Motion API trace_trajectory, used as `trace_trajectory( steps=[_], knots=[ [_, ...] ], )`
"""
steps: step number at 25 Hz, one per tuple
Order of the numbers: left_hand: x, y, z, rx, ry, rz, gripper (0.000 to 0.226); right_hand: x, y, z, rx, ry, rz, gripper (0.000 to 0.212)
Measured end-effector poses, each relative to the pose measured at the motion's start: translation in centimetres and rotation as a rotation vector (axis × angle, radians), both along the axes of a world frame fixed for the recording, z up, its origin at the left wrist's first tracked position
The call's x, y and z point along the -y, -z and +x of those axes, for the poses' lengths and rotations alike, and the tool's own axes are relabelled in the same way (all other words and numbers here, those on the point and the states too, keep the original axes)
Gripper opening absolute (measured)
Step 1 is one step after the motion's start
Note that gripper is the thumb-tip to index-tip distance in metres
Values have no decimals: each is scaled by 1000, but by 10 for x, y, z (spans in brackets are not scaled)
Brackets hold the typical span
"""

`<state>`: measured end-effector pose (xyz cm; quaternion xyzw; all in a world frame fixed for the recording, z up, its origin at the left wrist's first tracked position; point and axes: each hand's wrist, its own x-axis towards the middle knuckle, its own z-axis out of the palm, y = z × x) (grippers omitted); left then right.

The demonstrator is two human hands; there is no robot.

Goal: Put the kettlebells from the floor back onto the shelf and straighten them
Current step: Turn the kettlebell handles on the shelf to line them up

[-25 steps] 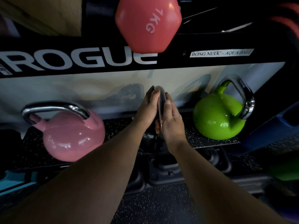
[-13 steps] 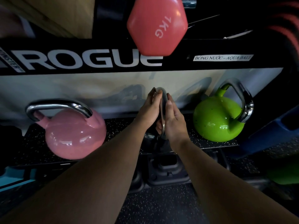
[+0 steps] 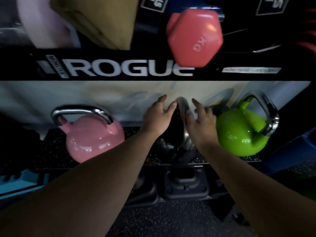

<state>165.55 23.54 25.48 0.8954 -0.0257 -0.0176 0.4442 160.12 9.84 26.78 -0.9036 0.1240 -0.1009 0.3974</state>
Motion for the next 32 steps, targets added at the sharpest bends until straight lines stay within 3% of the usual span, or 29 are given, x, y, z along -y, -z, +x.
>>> trace_trajectory(
  steps=[3, 5, 8, 10, 13, 16, 19, 22, 25, 29, 32],
  knots=[
    [-49, -15, -12, 305, -98, 304, 50, -26, -16, -3, 224, -204, -346, 54],
    [-95, -20, -14, 377, -211, 442, 52, -62, -16, 4, 180, -318, -361, 56],
    [-176, -25, -16, 274, -450, 504, 65, -134, -18, 14, -5, -348, -230, 56],
    [-221, -23, -20, 134, -573, 407, 75, -176, -18, 21, -56, -380, -192, 56],
    [-269, -14, -33, -49, -640, 97, 89, -241, -19, 32, -114, -445, -122, 57],
    [-278, -5, -43, -164, -540, -224, 100, -278, -11, 40, -158, -363, -194, 53],
    [-265, 5, -48, -252, -419, -410, 106, -283, -10, 41, -138, -276, -146, 48],
    [-261, 4, -27, -298, -440, -476, 95, -293, -13, 35, -142, -195, -84, 48],
    [-288, 8, 6, -266, -303, -463, 86, -303, -13, 16, -151, -191, -34, 41],
    [-282, 11, -15, -256, -265, -420, 107, -297, -10, 8, -166, -151, 452, 32],
    [-279, 13, -9, -222, -222, -454, 110, -313, -1, 0, -106, -50, 612, 36]
  ],
)
